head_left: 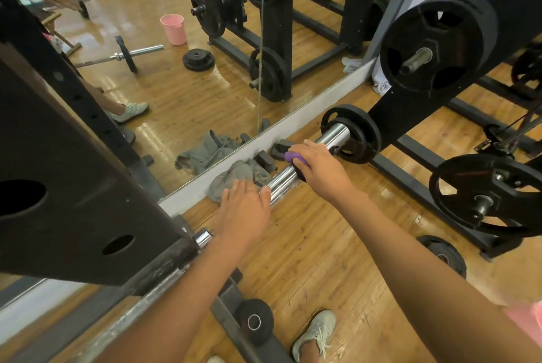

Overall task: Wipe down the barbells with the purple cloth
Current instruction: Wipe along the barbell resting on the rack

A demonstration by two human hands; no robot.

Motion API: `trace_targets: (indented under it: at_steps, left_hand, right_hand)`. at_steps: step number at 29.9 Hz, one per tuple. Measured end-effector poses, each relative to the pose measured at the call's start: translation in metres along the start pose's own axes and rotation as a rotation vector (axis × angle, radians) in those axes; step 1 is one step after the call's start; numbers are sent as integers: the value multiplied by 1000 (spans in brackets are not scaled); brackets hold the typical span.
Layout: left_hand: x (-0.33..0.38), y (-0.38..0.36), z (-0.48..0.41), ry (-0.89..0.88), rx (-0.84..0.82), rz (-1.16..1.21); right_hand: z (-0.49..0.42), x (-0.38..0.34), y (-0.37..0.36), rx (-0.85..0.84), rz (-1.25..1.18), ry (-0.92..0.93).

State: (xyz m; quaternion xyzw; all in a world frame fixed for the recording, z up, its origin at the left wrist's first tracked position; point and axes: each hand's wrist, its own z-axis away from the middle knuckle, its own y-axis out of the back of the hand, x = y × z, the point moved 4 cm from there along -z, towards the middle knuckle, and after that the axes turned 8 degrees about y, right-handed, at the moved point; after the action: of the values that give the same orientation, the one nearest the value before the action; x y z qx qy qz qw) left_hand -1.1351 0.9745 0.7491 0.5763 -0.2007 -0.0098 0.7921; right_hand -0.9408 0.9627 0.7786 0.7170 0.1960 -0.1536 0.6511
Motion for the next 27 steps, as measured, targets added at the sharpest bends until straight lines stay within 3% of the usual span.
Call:
trace_targets:
  at_steps: [7, 15, 22, 27]
  left_hand:
    - [9, -5, 11, 24, 68, -111]
    - [16, -20, 31, -34, 257, -185]
    - [16, -20, 33, -59, 279, -184]
    - [17, -20, 35, -51, 261, -190]
  right_hand:
    - [-9, 9, 6, -46, 52, -20]
    - [-1, 15, 7, -81, 47, 11]
    - [-8, 1, -1, -157, 71, 14]
    - [-16, 0, -3, -93, 101, -66]
